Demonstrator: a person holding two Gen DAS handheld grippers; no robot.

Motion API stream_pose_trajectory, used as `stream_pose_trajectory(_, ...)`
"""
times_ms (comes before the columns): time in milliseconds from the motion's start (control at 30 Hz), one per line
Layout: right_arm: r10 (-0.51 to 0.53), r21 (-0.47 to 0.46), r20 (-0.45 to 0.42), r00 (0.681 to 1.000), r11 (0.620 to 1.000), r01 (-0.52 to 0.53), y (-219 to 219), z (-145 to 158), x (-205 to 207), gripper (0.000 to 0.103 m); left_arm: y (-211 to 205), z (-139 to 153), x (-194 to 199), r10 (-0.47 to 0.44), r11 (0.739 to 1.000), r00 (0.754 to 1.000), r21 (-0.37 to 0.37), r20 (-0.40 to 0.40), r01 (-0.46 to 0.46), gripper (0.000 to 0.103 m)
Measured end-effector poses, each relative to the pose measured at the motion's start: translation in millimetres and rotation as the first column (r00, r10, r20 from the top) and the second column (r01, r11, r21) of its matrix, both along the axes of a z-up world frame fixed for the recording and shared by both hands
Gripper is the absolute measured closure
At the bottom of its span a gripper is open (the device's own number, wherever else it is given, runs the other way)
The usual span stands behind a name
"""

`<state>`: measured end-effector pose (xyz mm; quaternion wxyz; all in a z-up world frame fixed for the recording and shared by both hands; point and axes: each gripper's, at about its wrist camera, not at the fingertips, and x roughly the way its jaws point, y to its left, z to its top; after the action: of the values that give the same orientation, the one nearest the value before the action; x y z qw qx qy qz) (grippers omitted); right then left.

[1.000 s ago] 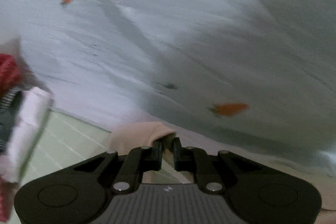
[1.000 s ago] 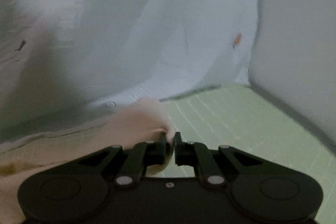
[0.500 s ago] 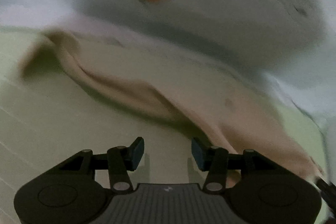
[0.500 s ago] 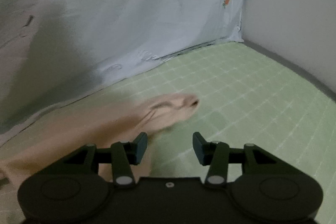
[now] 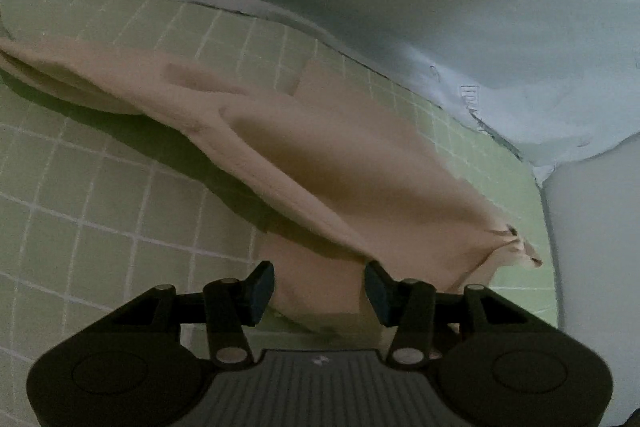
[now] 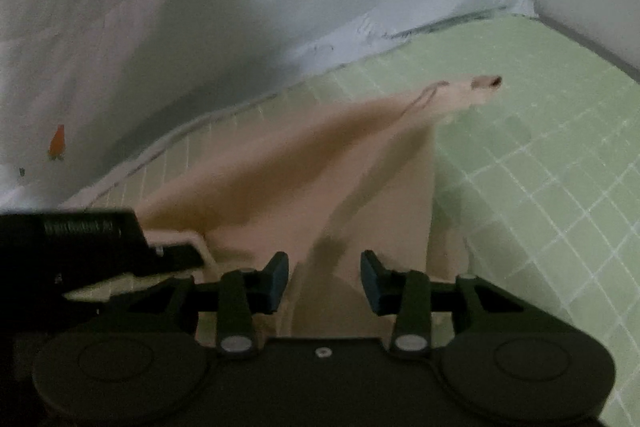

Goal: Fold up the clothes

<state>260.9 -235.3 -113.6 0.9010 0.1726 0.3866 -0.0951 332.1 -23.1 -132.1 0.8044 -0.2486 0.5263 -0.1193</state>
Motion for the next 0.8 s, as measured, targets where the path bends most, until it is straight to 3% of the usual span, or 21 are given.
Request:
stream_pose_trajectory(133, 0.020, 0.000, -0.010, 1.000, 1.000, -0.020, 3.8, -0.1, -8.6, 0.062, -0.2, 5.9, -0.7, -0.012, 0.999, 1.000, -0.031, 0.005, 0.012, 0.045)
stream_pose_trajectory(333, 0.064, -0.015, -0.029, 0.998, 0.998, -0.065, 14.0, -2.7, -15.0, 0.062, -7.5, 10.3, -2.6, -0.045, 0.999, 0.998, -0.004, 0.038, 0.045, 0.040)
stream_pose_trajectory(500, 0.113, -0.062, -0.027, 0.993, 0.992, -0.114, 21.0, -4.5, -16.7, 0.078, -26.5, 3.7, 0.2, -0.086, 0.996, 0.996, 0.041, 0.018, 0.085, 0.043)
stream_pose_trajectory(533, 0.118, -0.065, -0.019, 0.993, 0.991, -0.119, 20.0, -4.1, -17.4, 0.084, -27.5, 1.7, 1.3, -0.087, 0.995, 0.996, 0.051, 0.019, 0.086, 0.047)
stream_pose_trajectory(567, 0.123, -0.068, -0.010, 0.992, 0.990, -0.124, 19.0, -3.7, -18.2, 0.096, -28.1, -0.2, 2.3, -0.087, 0.994, 0.996, 0.061, 0.020, 0.085, 0.071)
stream_pose_trajectory(600, 0.116, -0.070, 0.012, 0.993, 0.991, -0.115, 17.2, -1.1, -21.5, 0.100, -28.7, -2.2, 3.3, -0.087, 0.994, 0.996, 0.071, 0.022, 0.085, 0.090)
stream_pose_trajectory(800, 0.081, -0.171, 0.154, 0.985, 0.984, -0.054, 3.1, 31.2, -43.8, 0.101, -8.7, 19.2, -5.4, -0.037, 0.995, 0.995, 0.101, 0.098, 0.027, 0.095)
